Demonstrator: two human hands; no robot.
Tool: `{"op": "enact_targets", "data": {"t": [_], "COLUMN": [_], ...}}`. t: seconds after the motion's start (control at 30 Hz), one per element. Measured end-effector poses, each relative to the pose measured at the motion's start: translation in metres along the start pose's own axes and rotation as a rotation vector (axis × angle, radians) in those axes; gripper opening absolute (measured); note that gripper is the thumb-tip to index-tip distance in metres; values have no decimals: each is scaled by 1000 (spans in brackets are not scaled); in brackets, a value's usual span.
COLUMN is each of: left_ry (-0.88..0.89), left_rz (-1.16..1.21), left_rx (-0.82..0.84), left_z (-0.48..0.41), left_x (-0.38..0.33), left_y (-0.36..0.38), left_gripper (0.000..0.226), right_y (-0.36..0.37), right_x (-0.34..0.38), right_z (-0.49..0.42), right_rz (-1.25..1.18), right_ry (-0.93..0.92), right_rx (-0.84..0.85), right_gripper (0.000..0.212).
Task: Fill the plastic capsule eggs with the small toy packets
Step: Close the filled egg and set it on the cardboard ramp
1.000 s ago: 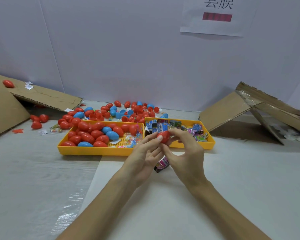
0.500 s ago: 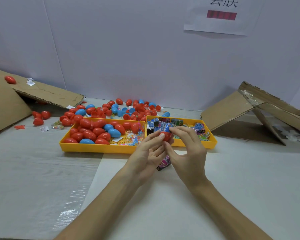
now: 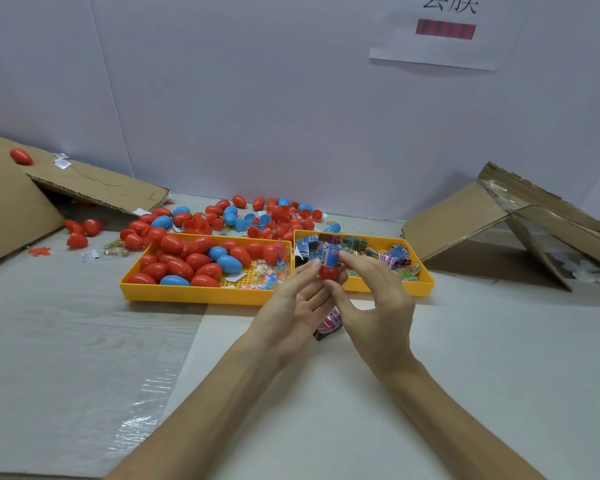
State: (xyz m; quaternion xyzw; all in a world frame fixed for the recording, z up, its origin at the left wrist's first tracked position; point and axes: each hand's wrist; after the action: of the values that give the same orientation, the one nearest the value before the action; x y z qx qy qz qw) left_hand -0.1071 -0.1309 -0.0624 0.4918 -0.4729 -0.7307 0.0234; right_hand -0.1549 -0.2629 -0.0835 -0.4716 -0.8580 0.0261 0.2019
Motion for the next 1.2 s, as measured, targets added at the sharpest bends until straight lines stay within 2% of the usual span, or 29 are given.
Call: {"op": "enact_targets", "data": {"t": [0.2, 0.37, 0.5, 0.67, 0.87, 1.0, 1.2], "left_ry": [9, 12, 28, 18, -19, -12, 6], "left_rz": [-4, -24, -60, -134, -279, -284, -298], "left_rx": [18, 29, 54, 84, 82, 66, 100], "left_z": [1, -1, -1, 0, 0, -1, -2], "left_x": [-1, 1, 2, 4, 3, 4, 6], "left_y": [1, -1, -3, -1, 0, -1, -4], "left_gripper": [46, 24, 17, 37, 48, 48, 47], "right_y": [0, -1, -1, 0, -1, -2, -2], "right_x": [-1, -5, -6, -5, -5, -5, -8], "right_z": [0, 1, 2, 1, 0, -1, 0], "right_rz": [51, 73, 62, 38, -8, -11, -37], "right_ry": [-27, -63, -66, -45, -25, 3, -63], "right_rx": [-28, -49, -47, -12, 28, 4, -32], "right_gripper": [30, 25, 24, 26, 32, 30, 24]}}
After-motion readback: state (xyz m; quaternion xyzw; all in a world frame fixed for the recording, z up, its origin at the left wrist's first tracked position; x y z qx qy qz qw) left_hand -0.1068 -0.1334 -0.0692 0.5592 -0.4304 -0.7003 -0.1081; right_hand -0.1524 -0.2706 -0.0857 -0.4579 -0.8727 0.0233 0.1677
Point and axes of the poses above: each hand's wrist, its own z-axis away from the middle knuckle, its own y-axis out of the palm, x = y × z, and after that the axes turned 8 degrees about -z, right-handed
